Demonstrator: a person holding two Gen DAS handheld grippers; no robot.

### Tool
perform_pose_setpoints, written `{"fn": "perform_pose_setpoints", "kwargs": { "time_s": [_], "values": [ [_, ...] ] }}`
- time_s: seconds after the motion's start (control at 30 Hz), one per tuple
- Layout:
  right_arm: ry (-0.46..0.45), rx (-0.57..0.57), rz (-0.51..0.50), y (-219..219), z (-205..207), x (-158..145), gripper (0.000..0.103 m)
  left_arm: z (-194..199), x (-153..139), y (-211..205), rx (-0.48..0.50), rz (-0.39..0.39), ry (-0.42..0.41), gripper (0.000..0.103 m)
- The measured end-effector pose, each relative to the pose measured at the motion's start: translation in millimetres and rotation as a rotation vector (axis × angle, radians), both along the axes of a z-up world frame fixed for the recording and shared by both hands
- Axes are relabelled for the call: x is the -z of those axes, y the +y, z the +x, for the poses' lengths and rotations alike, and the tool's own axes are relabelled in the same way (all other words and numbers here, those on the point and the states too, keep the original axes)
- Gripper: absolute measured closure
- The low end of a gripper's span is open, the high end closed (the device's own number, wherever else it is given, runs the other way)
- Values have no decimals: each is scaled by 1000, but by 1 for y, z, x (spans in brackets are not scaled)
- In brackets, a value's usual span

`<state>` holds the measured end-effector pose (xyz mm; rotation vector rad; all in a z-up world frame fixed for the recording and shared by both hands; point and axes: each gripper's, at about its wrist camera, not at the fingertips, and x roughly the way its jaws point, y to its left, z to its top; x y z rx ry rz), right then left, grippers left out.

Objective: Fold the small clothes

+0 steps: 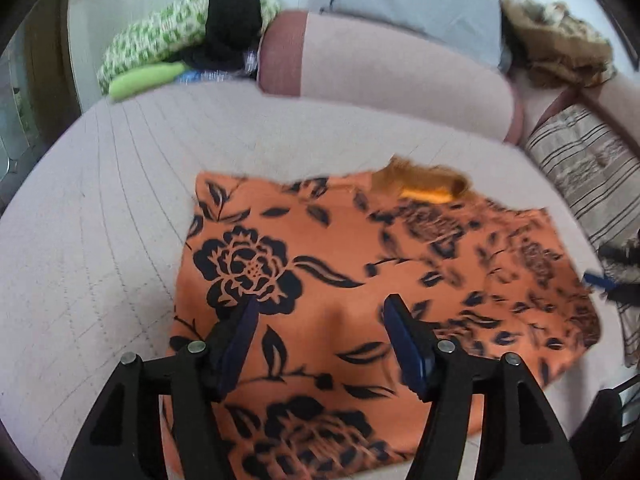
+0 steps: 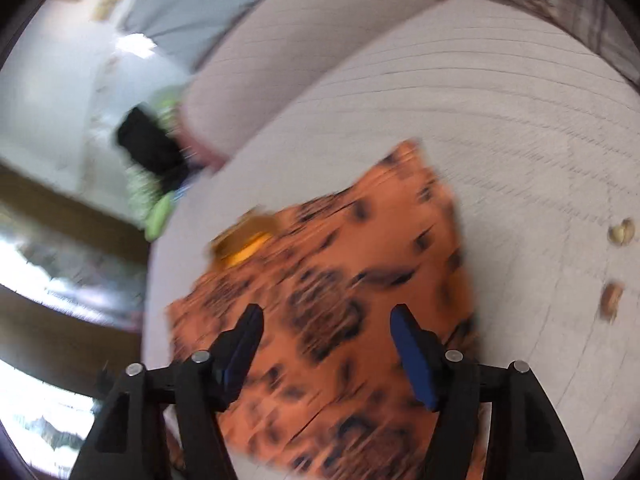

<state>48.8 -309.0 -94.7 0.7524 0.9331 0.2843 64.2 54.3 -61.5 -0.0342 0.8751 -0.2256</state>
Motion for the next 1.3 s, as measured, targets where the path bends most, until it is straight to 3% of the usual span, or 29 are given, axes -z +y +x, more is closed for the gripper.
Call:
{"fn": "perform_pose_setpoints", "kwargs": {
  "time_s": [0.1, 0.17, 0.2, 0.23, 0.27, 0.33, 0.4, 0.5, 0.6, 0.73, 0.77, 0.8, 0.83, 0.87, 0.93, 1.0, 1.07, 1.1, 1.13, 1.17, 1.3],
  "values": [
    [-16, -91, 53, 22, -24, 13, 26, -8, 15, -6, 16, 40, 8, 25],
    [55, -44, -28, 21, -32, 39, 28, 2, 44, -8, 20, 97, 99, 23],
    [96, 9, -27, 13, -35, 53, 45, 2, 47, -8, 26, 108, 75, 22],
    [92, 78, 22, 1, -45, 54, 49, -1, 42, -8, 18, 115, 43, 22],
    [68, 106, 17, -1, -55, 44, 47, -1, 37, -7, -1, 118, 48, 23],
    [-18, 146, -26, -1, -81, 19, 33, -6, 21, -5, -31, 47, 43, 23],
    [-63, 194, 8, -4, -109, 8, 18, -13, 7, -8, -38, -3, 16, 23],
    [6, 243, 130, 0, -144, 36, 17, -23, 3, -30, 15, -22, 18, 23],
    [78, 287, 226, -7, -143, 68, 16, -25, 20, -56, 65, 12, 56, 23],
    [44, 374, 345, -23, -121, 79, 16, -19, 49, -73, 67, 120, 95, 22],
    [40, 392, 334, -28, -118, 79, 24, -23, 50, -76, 72, 142, 75, 22],
    [46, 420, 310, -33, -114, 80, 56, -24, 49, -78, 76, 159, 76, 22],
    [71, 425, 323, -37, -110, 83, 79, -23, 48, -79, 77, 159, 83, 22],
    [86, 423, 333, -35, -107, 88, 92, -23, 45, -78, 75, 153, 96, 22],
    [77, 402, 254, -33, -108, 82, 92, -25, 33, -72, 60, 103, 93, 22],
    [43, 386, 141, -26, -111, 66, 92, -26, 23, -71, 50, 78, 31, 22],
    [64, 345, 34, -22, -111, 62, 86, -20, 32, -80, 70, 139, 29, 22],
    [97, 324, 24, -25, -111, 65, 79, -14, 46, -85, 87, 195, 79, 22],
    [97, 297, 57, -29, -116, 68, 79, -12, 56, -88, 96, 233, 87, 19],
    [90, 292, 64, -32, -123, 65, 73, -16, 55, -89, 97, 236, 44, 18],
    [35, 340, 14, -62, -147, 31, 38, -16, 57, -88, 95, 223, 39, 18]
  ]
}}
